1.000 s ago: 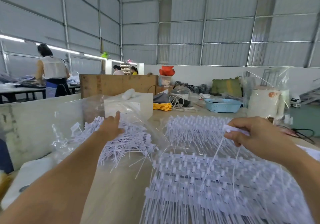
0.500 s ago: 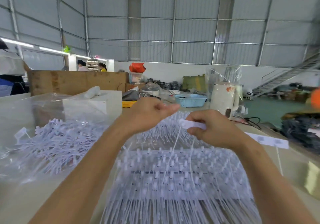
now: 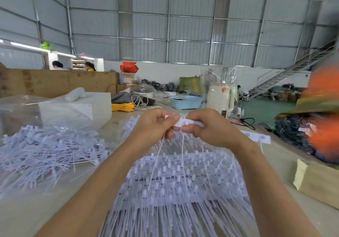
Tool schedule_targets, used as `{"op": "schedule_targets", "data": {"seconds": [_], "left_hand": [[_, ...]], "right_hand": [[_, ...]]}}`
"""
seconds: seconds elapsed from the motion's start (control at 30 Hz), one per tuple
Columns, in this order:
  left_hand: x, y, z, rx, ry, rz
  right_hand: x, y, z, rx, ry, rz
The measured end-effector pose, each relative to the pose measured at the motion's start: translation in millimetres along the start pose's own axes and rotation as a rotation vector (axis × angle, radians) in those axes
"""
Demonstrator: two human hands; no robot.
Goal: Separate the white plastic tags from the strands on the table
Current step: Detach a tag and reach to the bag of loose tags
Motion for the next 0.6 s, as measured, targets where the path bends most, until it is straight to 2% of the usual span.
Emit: {"op": "schedule_targets", "data": {"seconds": [0.1, 0.2, 0.33, 0.47, 0.6], "left_hand": [[5.7, -0.5, -0.1, 0.023, 0.044, 0.040], [1.2, 3.8, -1.4, 0.039, -0.038, 0.086], [1.5, 12.0, -2.4, 0.016, -0.094, -0.001], [2.4, 22.3, -1.8, -0.129, -0.062, -0.035], [8.1, 33.0, -5.7, -0.309, 0.006, -0.182]], "right_hand": [[2.2, 5.7, 2.5, -0.022, 0.025, 0.010], [6.5, 8.0, 3.5, -0.028, 0.035, 0.003], [8.9, 6.3, 2.8, -0.024, 0.025, 0.006], [14.5, 6.5, 4.6, -0.037, 0.055, -0.024], [18.8, 8.5, 7.3, -0.063, 0.062, -0.100]]}}
Point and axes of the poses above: each hand's wrist, its own z-axis towards the middle knuckle, its own x-axis out of the palm, y = z × x, the point moved 9 cm from there along z, towards the middle knuckle, and after that the axes turned 9 degrees about y, right-handed, at the moved point
